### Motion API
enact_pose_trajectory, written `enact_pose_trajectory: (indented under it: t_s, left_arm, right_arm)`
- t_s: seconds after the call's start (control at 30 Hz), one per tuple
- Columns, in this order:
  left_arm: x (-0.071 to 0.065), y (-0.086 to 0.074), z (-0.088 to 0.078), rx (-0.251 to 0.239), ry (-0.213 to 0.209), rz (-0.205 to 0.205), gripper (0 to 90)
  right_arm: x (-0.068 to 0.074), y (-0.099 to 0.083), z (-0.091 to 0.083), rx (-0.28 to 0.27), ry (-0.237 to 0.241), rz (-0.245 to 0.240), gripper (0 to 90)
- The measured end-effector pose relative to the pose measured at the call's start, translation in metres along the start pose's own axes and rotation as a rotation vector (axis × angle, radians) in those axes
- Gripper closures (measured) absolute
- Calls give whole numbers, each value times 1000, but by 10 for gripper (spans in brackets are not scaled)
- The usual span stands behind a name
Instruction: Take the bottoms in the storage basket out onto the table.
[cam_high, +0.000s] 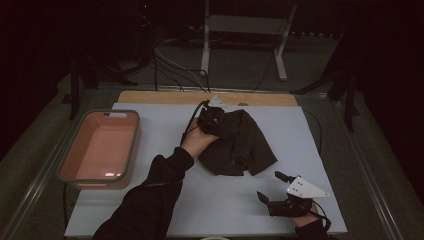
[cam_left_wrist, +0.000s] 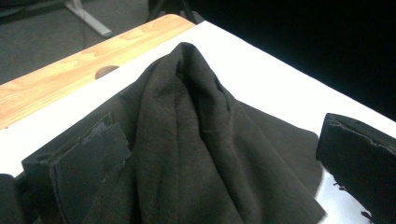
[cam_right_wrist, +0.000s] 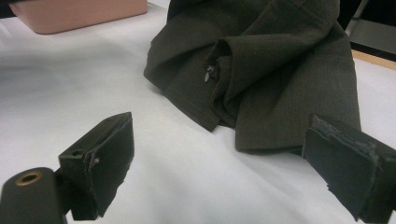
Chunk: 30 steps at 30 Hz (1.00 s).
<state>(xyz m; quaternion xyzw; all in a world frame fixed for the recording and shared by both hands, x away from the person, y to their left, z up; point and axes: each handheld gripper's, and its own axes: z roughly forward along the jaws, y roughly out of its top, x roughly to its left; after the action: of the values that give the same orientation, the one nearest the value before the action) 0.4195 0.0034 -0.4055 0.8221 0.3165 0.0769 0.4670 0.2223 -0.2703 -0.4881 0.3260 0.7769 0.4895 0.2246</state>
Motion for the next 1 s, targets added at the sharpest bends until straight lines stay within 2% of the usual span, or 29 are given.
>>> enact_pose_trajectory:
  t_s: [0.03,0.1,0.13,0.3,0.33,0.47,0.53,0.63,0.73,1.0]
  left_arm:
    - [0,1,-2,-2,-13,4,2]
    - [-1,2,-6,2,-2,29,2]
    - [-1,2,-6,2,-2,29,2]
    - [0,7,-16,25,-15,69,2]
    - [0,7,-16,25,-15,69,2]
    - [4,10,-26,-16,-65,47,2]
    - [5,11,-30,-7,-76,32,2]
    - [5,12,-36,-1,-56,45,3]
    - [6,11,-39,3,-59,49,3]
    - [10,6,-56,3,-34,67,2]
  right_arm:
    - [0,0,0,1,0,1,93]
    - [0,0,0,1,-1,0,94]
    - [0,0,0,1,-1,0,94]
    - [-1,-1,0,2,-2,4,94]
    - [-1,-1,0,2,-2,4,94]
    - [-2,-1,0,2,-1,5,94]
    - [-2,-1,0,1,0,4,94]
    - [-1,0,0,0,0,3,94]
    - [-1,0,0,-1,2,0,93]
    - [0,1,1,3,5,-9,94]
